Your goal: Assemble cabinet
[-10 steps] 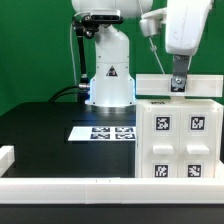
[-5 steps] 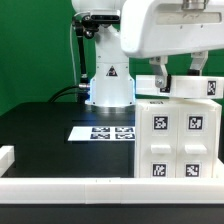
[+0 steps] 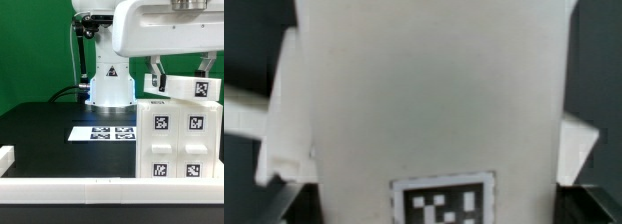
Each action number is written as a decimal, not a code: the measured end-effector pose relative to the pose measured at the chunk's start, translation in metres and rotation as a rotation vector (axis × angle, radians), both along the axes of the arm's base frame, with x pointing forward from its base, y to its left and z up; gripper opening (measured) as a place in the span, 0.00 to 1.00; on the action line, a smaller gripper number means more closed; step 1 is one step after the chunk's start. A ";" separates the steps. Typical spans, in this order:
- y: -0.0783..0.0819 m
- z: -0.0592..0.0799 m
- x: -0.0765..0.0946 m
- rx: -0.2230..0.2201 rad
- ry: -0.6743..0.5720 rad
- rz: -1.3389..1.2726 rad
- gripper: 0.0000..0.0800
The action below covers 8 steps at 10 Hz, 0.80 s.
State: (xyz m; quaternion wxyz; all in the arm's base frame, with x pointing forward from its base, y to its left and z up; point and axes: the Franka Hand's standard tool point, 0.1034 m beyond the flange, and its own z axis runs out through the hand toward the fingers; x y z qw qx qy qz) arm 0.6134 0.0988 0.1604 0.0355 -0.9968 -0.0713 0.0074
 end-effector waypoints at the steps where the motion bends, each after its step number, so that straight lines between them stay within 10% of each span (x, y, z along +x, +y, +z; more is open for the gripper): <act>1: -0.001 -0.001 0.001 0.026 -0.004 -0.148 0.69; 8: 0.001 -0.002 0.005 0.099 -0.005 -0.770 0.69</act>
Offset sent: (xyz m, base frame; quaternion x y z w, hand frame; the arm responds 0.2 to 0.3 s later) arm 0.0000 0.0000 0.0000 0.0000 0.0000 0.1296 0.9916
